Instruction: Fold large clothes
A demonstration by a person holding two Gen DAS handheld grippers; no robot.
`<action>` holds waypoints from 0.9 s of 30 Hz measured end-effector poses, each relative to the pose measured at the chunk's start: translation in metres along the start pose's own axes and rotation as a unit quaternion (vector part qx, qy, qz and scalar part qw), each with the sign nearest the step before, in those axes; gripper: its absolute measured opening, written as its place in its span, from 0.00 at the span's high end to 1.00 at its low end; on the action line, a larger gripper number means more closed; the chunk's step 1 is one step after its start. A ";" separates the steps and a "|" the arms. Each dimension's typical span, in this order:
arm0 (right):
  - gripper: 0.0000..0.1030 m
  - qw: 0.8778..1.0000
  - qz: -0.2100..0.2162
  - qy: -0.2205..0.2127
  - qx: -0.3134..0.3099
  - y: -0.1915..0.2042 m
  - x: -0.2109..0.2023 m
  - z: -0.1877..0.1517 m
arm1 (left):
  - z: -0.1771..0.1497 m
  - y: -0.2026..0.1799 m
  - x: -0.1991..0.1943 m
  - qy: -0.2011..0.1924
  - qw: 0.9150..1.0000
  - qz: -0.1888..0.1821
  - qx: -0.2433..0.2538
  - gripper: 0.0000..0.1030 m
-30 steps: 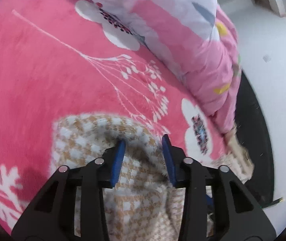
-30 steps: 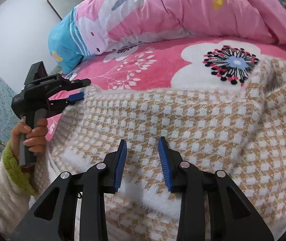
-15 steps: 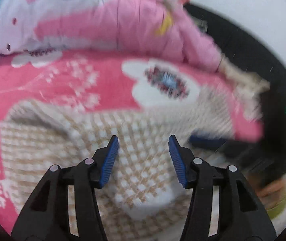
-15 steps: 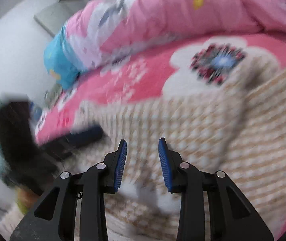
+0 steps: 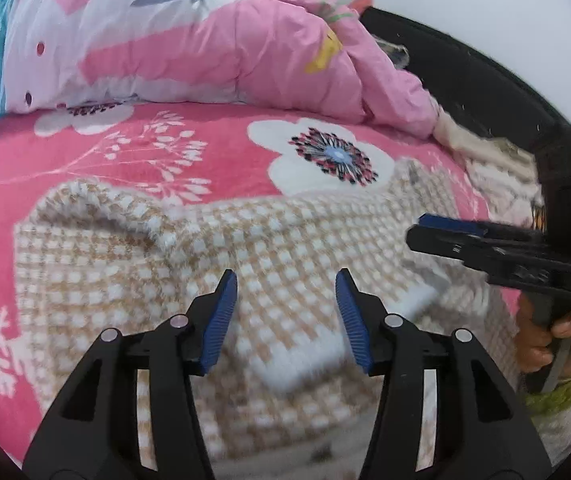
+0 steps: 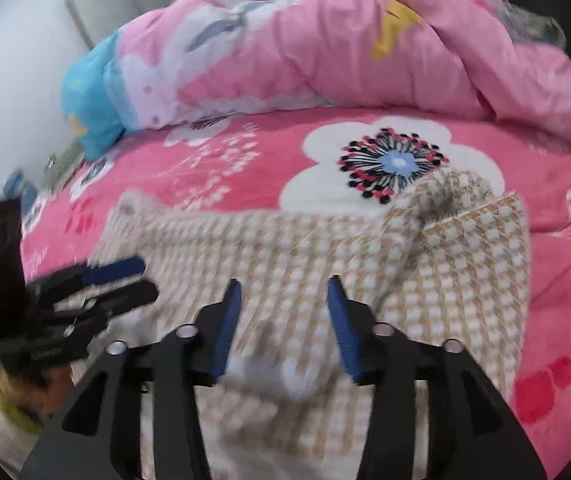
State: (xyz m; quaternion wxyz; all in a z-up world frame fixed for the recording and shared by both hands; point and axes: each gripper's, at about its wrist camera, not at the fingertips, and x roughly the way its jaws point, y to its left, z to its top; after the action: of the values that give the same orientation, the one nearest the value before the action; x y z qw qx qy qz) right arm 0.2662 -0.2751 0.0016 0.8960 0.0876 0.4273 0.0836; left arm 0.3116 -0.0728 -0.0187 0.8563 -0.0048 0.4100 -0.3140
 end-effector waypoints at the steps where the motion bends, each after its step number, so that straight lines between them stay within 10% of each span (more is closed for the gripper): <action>1: 0.54 1.000 -0.011 0.018 -0.015 0.004 0.010 -0.008 | -0.004 -0.002 0.003 0.010 1.000 0.011 0.003 0.51; 6: 0.53 0.995 -0.073 0.047 -0.046 0.015 0.035 -0.023 | -0.017 -0.014 0.016 0.023 0.997 0.068 0.026 0.51; 17: 0.36 1.000 -0.009 0.016 0.018 0.013 -0.073 -0.088 | -0.078 -0.035 -0.077 0.029 0.985 0.169 0.011 0.27; 27: 0.12 0.997 -0.048 0.056 0.020 0.019 -0.043 -0.158 | -0.130 -0.041 -0.054 0.069 0.976 0.202 -0.030 0.12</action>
State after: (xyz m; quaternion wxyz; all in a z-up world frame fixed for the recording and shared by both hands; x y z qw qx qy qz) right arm 0.1145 -0.2526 -0.0599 0.8715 0.0804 0.4824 0.0366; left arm 0.1726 -0.0440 -0.0560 0.8711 0.0744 0.4699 -0.1218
